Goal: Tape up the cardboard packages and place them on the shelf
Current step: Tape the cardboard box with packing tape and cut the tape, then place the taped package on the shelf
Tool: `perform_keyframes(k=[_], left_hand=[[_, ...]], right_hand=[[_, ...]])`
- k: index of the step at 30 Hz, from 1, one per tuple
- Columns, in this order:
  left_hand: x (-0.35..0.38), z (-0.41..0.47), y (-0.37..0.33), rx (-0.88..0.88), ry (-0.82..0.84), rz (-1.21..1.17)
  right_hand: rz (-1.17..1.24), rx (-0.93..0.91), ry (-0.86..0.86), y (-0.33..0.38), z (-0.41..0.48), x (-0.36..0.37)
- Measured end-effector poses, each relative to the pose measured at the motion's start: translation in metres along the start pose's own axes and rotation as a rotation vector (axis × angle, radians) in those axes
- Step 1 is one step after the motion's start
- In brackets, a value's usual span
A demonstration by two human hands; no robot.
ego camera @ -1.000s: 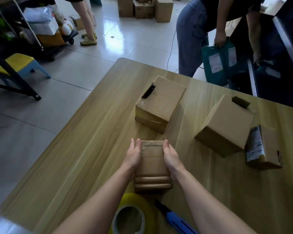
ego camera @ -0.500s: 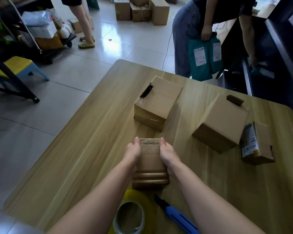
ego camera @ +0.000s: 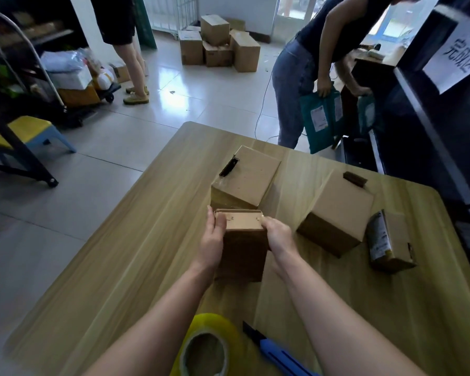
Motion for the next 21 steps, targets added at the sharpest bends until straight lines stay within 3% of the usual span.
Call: perform_keyframes(k=[4,10,17,21], left_hand=[[-0.012,-0.002,0.009,-0.125,-0.19,-0.226],[-0.018,-0.015,0.021,-0.245,-0.255,-0.121],[-0.007,-0.033,0.015,-0.173,-0.208,-0.141],[0.02,-0.044,-0.004,-0.09,-0.095,-0.131]], right_hand=[[0.081,-0.049,-0.005,-0.001,-0.01,0.002],[0.141,0.028,-0.027,-0.026,-0.029,0.0],[0.26,0.037,-0.125,-0.027,-0.051,-0.025],[0.363,-0.003,-0.166,-0.018,-0.067,-0.044]])
Point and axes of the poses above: each hand's wrist, its own z-axis towards the middle knuckle, its own x-axis out of the palm, y = z × x, the point moved 9 cm from there along z, towards the middle knuckle, and after that the axes turned 15 degrees about -z, right-handed, at the moved point
